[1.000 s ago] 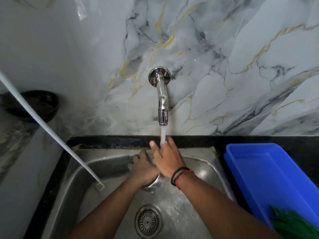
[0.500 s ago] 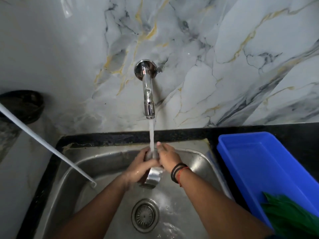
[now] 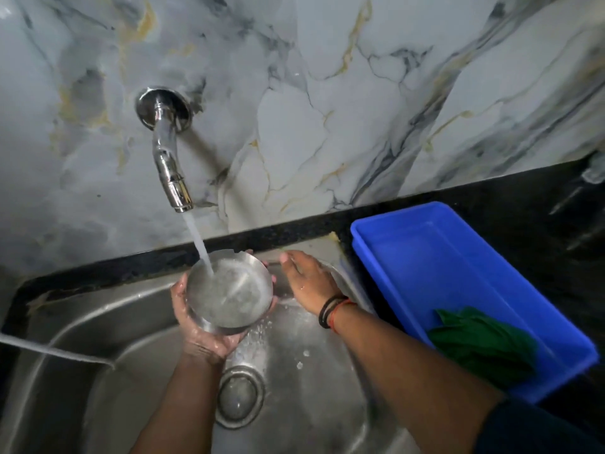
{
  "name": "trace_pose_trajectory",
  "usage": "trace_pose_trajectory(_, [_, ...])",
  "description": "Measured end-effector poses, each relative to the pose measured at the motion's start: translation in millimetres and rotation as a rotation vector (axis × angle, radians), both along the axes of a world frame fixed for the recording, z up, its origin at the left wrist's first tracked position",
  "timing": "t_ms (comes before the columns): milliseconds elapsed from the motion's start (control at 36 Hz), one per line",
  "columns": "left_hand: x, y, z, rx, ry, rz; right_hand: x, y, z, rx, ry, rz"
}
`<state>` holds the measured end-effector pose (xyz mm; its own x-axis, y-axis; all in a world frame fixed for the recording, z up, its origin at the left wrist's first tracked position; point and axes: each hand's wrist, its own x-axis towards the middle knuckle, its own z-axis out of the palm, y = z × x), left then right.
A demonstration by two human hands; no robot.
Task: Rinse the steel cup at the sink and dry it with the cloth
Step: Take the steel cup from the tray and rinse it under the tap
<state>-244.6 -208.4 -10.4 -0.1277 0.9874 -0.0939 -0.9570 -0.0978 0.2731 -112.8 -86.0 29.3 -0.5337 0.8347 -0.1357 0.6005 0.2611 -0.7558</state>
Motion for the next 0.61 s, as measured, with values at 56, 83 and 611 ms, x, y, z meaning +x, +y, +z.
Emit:
trace_pose_trajectory(56, [7, 6, 3, 0.035, -0.017, -0.034, 10, 4, 0, 0.015, -0.015, -0.003])
trace_pose_trajectory(83, [12, 9, 4, 0.051, -0.015, -0.060, 16, 6, 1, 0.016, -0.019, -0.009])
trace_pose_trajectory(611, [56, 20, -3, -0.999, 2.326, -0.133, 28, 24, 42, 0.464, -0.106, 0.226])
